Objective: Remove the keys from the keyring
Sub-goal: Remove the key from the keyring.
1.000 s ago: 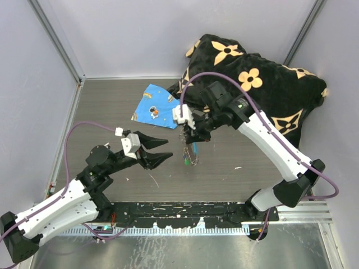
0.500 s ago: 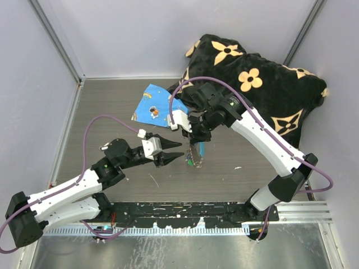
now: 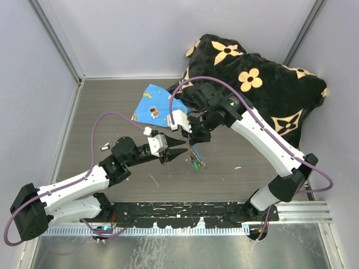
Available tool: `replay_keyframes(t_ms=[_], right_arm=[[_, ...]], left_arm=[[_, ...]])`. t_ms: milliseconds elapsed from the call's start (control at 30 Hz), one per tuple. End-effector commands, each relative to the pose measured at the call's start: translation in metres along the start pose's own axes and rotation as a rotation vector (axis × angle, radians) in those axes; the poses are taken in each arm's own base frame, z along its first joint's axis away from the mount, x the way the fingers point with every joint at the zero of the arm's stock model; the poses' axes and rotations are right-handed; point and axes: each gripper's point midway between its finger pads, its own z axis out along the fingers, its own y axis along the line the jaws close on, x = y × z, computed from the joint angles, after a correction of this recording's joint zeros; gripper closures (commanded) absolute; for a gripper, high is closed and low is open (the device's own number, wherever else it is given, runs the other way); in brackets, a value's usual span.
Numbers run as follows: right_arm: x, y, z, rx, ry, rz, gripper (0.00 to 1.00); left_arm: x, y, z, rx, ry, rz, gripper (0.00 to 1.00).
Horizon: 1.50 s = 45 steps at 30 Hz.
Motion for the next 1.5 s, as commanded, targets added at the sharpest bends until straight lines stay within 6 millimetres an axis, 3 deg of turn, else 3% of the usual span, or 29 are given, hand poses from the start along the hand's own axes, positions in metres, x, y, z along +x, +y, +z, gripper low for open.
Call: replay_keyframes(t_ms=[0, 533, 1233, 1367, 1467], right_arm=[[-0.026, 0.001, -0.018, 0.028, -0.091, -0.056, 0.99], [-0.034, 0.007, -0.02, -0.004, -0.127, -0.066, 0.99], [-0.035, 0.012, -0.018, -0.03, -0.142, -0.069, 0.99], [-0.034, 0.013, -0.017, -0.036, -0.143, -0.068, 0.99], [-0.035, 0.014, -0.017, -0.039, -0.144, -0.069, 0.99]], left_arm=[[-0.03, 0.007, 0.004, -0.022, -0.092, 0.057, 0.69], [-0.021, 0.016, 0.004, -0.065, -0.058, 0.091, 0.68], [-0.023, 0.014, 0.009, -0.044, -0.062, 0.077, 0.79], [-0.022, 0.014, 0.009, -0.047, -0.061, 0.072, 0.83], [-0.023, 0.014, 0.009, -0.046, -0.063, 0.07, 0.98]])
